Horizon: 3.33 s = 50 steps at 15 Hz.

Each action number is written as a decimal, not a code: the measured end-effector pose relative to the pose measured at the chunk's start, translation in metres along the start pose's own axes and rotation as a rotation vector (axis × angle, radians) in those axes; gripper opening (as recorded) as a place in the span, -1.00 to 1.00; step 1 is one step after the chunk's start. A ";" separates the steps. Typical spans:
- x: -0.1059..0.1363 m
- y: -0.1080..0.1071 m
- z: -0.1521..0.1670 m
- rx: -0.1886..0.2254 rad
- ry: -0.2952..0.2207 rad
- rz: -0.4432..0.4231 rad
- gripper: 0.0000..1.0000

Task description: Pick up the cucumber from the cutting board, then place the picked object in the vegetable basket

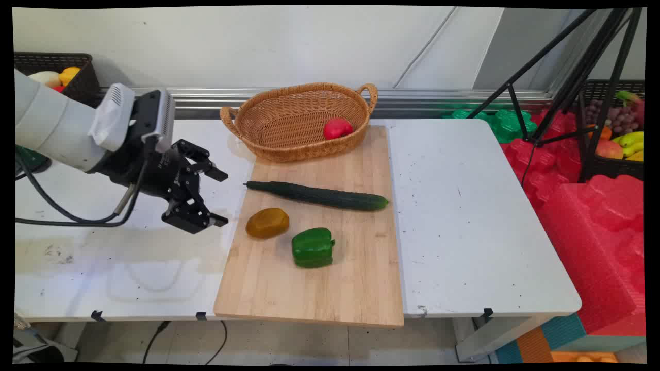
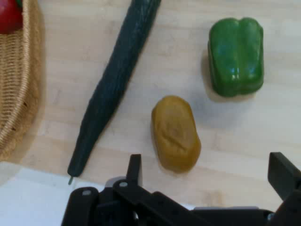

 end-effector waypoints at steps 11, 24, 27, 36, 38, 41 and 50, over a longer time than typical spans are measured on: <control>0.069 -0.014 0.033 0.068 0.059 -0.087 1.00; 0.131 -0.052 0.157 0.025 -0.112 0.008 1.00; 0.134 -0.058 0.180 0.004 -0.152 0.031 1.00; 0.137 -0.069 0.230 -0.043 -0.233 0.069 -1.00; 0.137 -0.069 0.234 -0.046 -0.240 0.077 -1.00; 0.141 -0.070 0.239 -0.047 -0.244 0.106 -1.00; 0.159 -0.064 0.207 0.016 -0.187 0.289 -1.00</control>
